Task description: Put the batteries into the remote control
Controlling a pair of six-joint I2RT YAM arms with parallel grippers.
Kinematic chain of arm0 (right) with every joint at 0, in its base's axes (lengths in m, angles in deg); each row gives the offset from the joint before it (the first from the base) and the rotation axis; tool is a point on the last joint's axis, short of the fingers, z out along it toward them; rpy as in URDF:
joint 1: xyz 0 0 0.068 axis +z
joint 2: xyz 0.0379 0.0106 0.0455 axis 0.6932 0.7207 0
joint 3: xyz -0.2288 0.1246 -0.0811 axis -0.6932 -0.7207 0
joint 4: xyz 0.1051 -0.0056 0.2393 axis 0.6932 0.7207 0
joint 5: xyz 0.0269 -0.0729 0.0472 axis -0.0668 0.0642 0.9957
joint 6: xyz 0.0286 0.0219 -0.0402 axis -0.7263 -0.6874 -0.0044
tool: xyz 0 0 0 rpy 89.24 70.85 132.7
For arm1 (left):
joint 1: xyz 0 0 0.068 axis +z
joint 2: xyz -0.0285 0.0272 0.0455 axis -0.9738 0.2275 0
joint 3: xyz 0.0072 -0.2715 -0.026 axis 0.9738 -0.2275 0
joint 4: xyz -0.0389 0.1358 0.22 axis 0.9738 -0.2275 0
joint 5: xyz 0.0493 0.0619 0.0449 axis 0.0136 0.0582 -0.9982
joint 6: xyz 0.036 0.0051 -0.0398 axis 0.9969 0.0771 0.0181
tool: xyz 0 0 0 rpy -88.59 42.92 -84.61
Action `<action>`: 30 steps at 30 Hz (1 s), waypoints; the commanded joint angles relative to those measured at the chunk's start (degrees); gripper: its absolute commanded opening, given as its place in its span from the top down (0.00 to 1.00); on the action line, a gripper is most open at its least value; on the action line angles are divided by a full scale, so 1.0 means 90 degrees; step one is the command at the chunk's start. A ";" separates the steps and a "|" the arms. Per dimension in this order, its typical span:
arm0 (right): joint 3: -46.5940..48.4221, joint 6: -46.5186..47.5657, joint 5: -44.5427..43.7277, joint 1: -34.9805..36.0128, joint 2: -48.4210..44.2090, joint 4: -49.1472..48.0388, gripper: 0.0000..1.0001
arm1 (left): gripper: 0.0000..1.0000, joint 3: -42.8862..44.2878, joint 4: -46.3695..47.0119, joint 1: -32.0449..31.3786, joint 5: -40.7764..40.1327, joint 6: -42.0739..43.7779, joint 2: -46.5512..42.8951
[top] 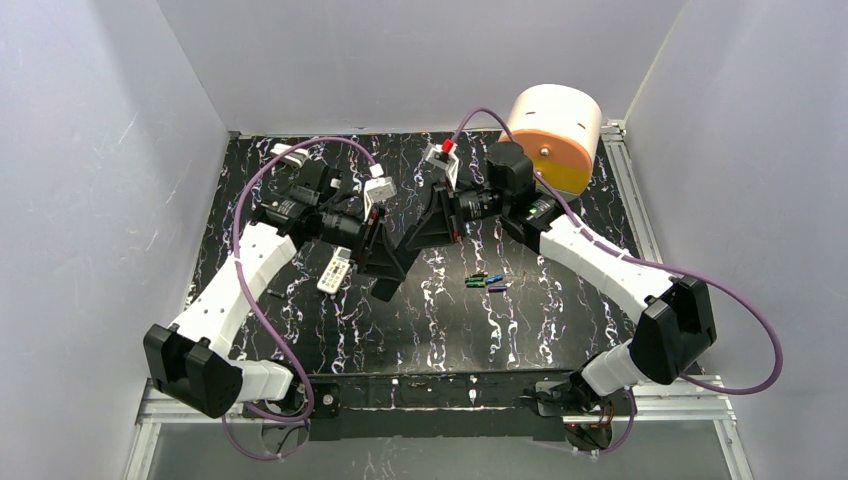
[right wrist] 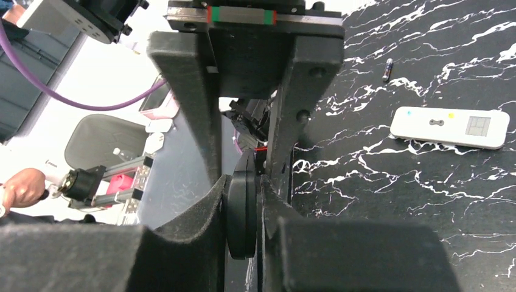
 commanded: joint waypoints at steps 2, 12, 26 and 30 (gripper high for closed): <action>0.0044 -0.0864 -0.0294 -0.0040 -0.0160 -0.1158 0.99 | 0.31 0.0536 -0.0198 -0.0024 0.0121 -0.0026 -0.0225; -0.0405 -0.2298 -0.2064 -0.0703 -0.0886 -0.2712 0.99 | 0.01 0.0755 0.1991 0.0221 -0.3324 -0.2921 -0.0942; -0.1737 -0.4989 -0.5929 -0.0584 -0.1301 -0.5714 0.99 | 0.02 -0.0991 0.7229 0.0149 -0.4392 -0.7282 -0.1784; -0.1840 -0.5511 -0.6626 -0.0298 -0.1119 -0.5700 0.99 | 0.02 -0.1421 0.8043 -0.0184 -0.5231 -0.7326 -0.1782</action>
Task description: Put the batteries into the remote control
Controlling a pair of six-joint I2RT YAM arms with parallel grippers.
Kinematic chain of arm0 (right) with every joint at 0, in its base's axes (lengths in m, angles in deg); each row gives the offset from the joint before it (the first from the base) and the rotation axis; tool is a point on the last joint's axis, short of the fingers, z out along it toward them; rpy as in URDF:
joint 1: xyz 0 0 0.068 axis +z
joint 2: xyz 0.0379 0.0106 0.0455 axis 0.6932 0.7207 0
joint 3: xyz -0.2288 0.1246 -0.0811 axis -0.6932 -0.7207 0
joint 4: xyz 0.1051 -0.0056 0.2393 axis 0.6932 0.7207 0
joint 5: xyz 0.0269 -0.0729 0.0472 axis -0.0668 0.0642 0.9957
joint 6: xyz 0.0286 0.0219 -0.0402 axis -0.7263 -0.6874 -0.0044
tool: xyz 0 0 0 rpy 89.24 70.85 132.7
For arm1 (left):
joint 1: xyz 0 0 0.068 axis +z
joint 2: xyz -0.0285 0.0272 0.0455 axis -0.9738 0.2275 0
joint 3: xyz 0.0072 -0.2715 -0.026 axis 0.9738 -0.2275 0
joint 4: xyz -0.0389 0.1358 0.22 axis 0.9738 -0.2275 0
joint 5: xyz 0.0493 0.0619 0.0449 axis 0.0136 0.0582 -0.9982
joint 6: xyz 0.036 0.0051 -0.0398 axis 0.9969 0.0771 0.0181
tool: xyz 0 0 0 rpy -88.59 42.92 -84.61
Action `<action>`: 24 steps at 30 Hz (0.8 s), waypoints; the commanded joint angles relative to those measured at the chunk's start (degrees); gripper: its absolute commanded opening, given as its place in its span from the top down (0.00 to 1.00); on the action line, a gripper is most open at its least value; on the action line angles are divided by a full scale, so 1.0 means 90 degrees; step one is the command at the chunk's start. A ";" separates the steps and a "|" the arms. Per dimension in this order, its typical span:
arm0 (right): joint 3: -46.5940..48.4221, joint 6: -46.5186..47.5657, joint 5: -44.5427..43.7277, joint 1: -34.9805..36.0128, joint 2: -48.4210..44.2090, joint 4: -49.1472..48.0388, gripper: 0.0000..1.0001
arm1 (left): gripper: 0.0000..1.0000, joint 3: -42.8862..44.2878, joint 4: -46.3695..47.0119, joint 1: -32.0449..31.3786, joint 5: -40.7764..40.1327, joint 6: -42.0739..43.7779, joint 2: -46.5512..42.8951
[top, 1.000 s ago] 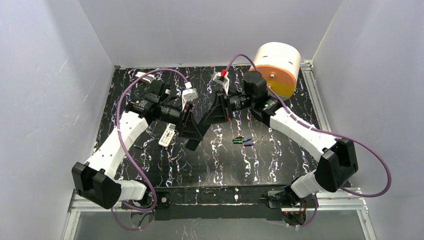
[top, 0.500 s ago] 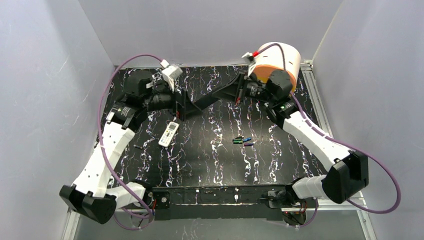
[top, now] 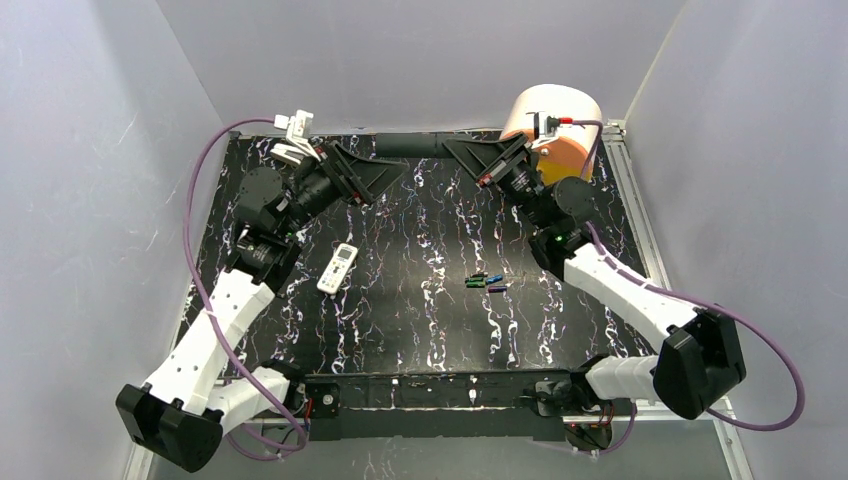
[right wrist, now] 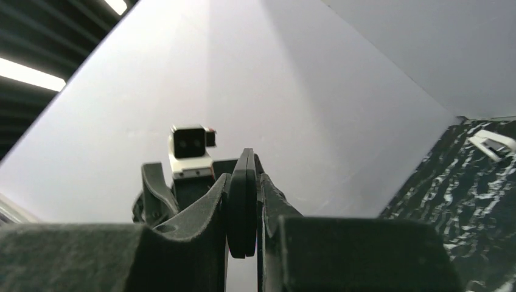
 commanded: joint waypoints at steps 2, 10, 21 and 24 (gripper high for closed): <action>-0.0080 -0.0924 -0.1479 0.0443 0.0201 -0.0544 0.99 | 0.03 -0.0580 0.1579 -0.0516 -0.1757 -0.0431 -0.0072; -0.0267 -0.1370 -0.1925 0.0883 0.0506 -0.0526 0.99 | 0.13 -0.1164 0.3454 -0.0968 -0.3001 -0.0378 0.0316; -0.0605 -0.1579 -0.2067 0.0900 0.0641 -0.0684 0.99 | 0.59 -0.1446 0.3941 -0.1025 -0.3376 -0.0909 0.0447; -0.0705 -0.1554 -0.1948 0.0896 0.0686 -0.0857 0.99 | 0.87 -0.1500 0.4005 -0.1025 -0.3396 -0.0937 0.0473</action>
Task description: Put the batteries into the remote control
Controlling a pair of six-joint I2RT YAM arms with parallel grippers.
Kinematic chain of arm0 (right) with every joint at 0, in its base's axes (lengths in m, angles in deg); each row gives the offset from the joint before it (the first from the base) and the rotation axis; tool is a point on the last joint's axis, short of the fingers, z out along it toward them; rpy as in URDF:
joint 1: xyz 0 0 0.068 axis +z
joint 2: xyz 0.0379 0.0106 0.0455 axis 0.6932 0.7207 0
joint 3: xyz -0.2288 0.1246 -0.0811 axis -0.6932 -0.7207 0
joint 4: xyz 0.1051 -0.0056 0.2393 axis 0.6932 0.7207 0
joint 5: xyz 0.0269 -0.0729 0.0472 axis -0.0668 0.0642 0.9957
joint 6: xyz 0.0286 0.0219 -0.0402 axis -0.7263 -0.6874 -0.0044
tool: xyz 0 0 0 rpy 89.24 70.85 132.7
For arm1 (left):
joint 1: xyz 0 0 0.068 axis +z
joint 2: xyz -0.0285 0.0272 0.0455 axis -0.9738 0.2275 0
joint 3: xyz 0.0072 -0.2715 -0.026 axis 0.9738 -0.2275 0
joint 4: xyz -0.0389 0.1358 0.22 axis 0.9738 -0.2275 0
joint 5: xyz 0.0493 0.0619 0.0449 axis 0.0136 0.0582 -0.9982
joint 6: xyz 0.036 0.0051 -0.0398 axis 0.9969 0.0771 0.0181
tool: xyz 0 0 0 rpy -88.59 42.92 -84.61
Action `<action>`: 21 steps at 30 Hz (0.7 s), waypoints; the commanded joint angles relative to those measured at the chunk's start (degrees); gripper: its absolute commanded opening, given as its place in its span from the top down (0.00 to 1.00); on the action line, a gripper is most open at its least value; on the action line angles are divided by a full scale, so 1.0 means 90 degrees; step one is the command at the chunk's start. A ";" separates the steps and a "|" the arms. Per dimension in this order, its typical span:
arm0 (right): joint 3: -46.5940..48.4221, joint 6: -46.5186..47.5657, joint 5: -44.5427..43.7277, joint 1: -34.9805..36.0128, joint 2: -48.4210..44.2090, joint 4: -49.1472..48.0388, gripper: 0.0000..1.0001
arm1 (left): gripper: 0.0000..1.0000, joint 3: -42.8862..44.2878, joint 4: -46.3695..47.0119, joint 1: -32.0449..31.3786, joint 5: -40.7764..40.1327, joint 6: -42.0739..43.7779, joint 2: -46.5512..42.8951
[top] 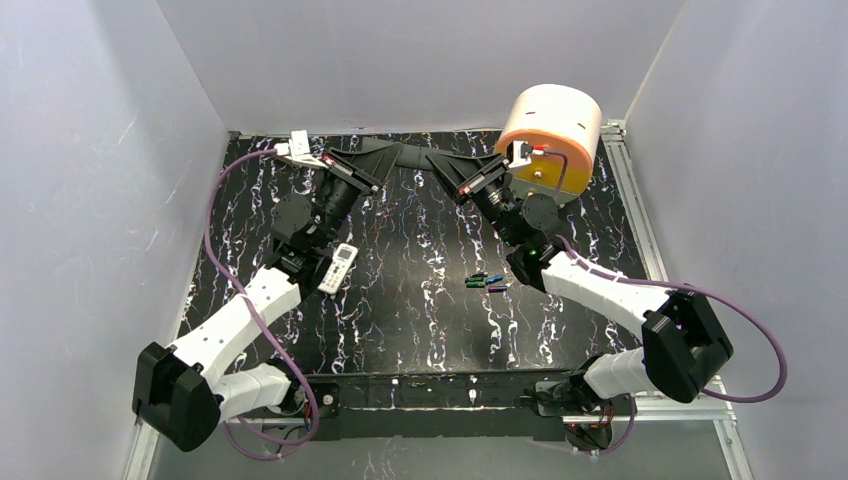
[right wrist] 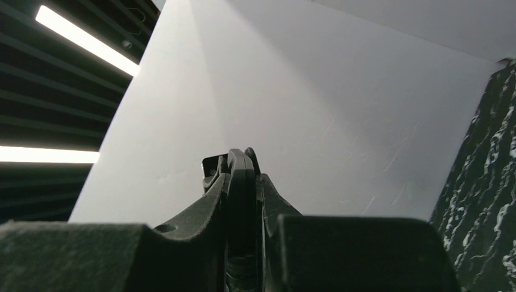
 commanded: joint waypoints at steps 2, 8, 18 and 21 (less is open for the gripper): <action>-0.0290 0.0097 -0.0156 0.0000 0.0085 -0.0351 0.99 | 1.00 -0.0053 0.0643 -0.0039 -0.0253 -0.0057 -0.0092; -0.0807 0.0057 -0.0272 -0.0089 -0.0305 0.0011 0.64 | 1.00 0.0161 -0.0019 0.0039 -0.0139 -0.0279 -0.0205; -0.1096 0.0448 -0.0173 -0.0415 -0.1154 0.1319 0.19 | 1.00 0.0771 -0.1138 0.1047 0.1763 -0.1588 0.0180; -0.0928 0.0609 0.0200 -0.0492 -0.1093 0.1407 0.19 | 1.00 0.0743 -0.1430 0.1147 0.1999 -0.1601 0.0228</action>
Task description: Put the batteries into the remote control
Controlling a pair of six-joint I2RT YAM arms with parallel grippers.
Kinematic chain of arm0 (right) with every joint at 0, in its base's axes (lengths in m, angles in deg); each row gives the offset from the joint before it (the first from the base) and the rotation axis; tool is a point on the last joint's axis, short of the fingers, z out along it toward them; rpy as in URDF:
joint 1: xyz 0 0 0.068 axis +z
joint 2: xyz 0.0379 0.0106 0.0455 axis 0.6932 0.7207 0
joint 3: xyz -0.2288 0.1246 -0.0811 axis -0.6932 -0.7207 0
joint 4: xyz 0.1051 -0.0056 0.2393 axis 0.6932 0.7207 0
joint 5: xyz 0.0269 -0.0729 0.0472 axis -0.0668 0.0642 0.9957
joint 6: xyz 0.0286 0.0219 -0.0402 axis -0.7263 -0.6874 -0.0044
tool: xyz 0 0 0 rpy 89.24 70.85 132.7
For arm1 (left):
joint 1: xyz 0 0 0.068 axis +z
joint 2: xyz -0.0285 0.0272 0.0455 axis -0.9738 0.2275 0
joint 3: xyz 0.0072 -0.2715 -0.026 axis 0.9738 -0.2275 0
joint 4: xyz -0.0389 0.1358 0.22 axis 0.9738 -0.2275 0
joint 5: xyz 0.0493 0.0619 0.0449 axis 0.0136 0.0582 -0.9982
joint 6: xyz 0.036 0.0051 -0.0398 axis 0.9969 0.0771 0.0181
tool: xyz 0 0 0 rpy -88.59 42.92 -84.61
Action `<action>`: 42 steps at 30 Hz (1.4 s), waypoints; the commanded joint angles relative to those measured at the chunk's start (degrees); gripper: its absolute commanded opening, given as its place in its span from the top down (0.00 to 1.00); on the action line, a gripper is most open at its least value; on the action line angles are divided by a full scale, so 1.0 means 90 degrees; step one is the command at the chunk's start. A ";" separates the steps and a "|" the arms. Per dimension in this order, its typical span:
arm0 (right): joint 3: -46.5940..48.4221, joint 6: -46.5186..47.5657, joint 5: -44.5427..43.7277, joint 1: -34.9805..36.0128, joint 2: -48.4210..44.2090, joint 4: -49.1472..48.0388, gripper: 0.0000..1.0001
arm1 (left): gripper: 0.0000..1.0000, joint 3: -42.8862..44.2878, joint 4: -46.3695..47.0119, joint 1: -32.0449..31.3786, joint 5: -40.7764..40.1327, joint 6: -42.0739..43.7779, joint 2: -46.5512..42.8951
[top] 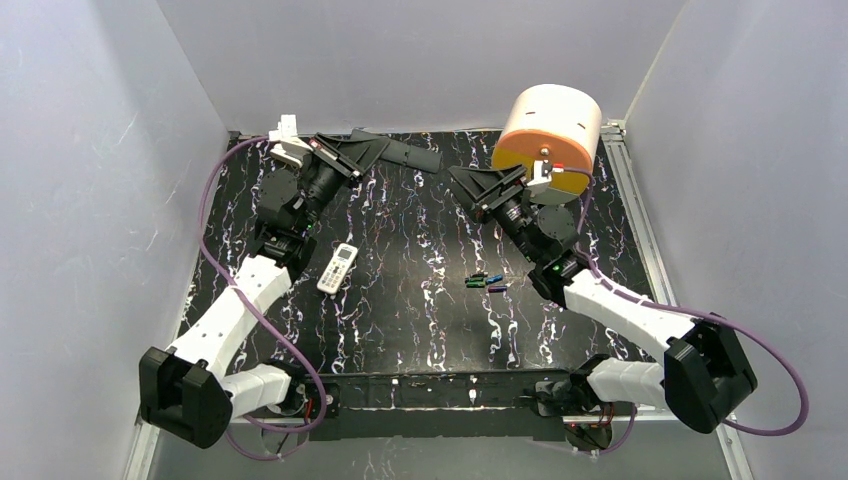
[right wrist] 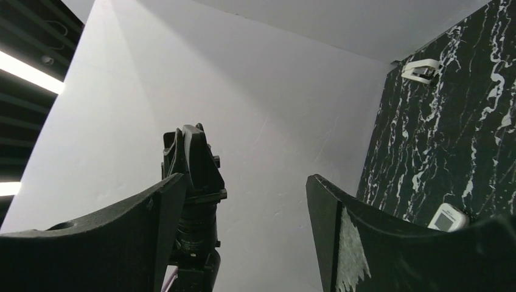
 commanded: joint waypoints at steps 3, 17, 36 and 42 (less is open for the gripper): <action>0.0384 0.0690 0.0804 -0.0184 0.0043 0.0588 0.18 | 1.00 0.0156 -0.0582 0.0236 0.0956 -0.0354 0.0035; 0.0257 0.1321 0.1346 -0.0301 0.0010 0.0386 0.16 | 1.00 0.0488 -0.1297 0.0401 0.1977 0.0468 0.0113; 0.0278 0.0299 0.3016 -0.0359 0.1223 -0.1665 0.54 | 1.00 0.0844 -0.1021 0.0811 0.2813 -0.0560 0.0222; 0.0033 0.0386 0.3183 -0.0370 0.1209 -0.2396 0.55 | 1.00 0.0754 -0.0893 0.1079 0.2570 -0.0645 0.0113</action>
